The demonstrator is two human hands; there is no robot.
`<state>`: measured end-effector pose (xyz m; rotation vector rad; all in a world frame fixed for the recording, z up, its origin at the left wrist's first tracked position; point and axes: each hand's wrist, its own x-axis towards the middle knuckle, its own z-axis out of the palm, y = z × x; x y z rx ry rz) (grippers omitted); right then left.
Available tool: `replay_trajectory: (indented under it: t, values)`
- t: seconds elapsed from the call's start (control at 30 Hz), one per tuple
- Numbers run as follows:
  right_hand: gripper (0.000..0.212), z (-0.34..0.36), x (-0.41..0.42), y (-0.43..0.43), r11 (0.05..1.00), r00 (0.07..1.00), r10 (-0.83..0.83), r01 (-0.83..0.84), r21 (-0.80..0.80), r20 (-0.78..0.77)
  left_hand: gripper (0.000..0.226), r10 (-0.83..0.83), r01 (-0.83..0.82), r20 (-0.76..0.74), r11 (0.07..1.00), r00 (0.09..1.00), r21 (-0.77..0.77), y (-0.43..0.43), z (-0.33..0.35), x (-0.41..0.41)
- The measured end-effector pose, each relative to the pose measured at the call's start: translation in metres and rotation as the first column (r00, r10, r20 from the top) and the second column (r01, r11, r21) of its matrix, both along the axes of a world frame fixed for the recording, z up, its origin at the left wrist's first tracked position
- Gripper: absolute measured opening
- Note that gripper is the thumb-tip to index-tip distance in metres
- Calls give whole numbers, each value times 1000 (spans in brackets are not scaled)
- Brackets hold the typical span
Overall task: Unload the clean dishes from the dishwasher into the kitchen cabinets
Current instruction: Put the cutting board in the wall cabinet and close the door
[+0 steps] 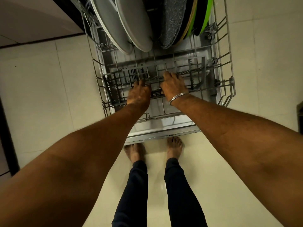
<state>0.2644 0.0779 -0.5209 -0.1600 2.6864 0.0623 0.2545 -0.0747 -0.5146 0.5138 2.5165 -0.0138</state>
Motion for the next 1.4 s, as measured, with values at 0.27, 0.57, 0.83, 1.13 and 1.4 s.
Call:
replay_trajectory:
  t: [0.27, 0.57, 0.83, 1.13, 1.4]
  values:
    - [28, -5, 0, 5, 999, 999, 34, -34, -5, -30, 49, -38, 40, 35, 997, 999, -61, 5, 5, -4]
    - [28, 8, -6, 21, 974, 999, 15, -25, -227, -44, 59, -37, 37, -18, 999, 999, 6, -8, 19, -10]
    - [13, 50, -17, 27, 831, 971, -208, 238, -503, 117, 34, 1, 8, -83, 995, 997, 103, -15, 51, -14]
    - [13, 172, -39, 26, 565, 918, -294, 391, -726, 266, 23, 138, -142, 33, 970, 990, 196, -32, 169, -25]
    - [18, 342, -49, 3, 485, 942, -231, 328, -810, 244, 10, 340, -358, 116, 851, 933, 384, -71, 339, -19]
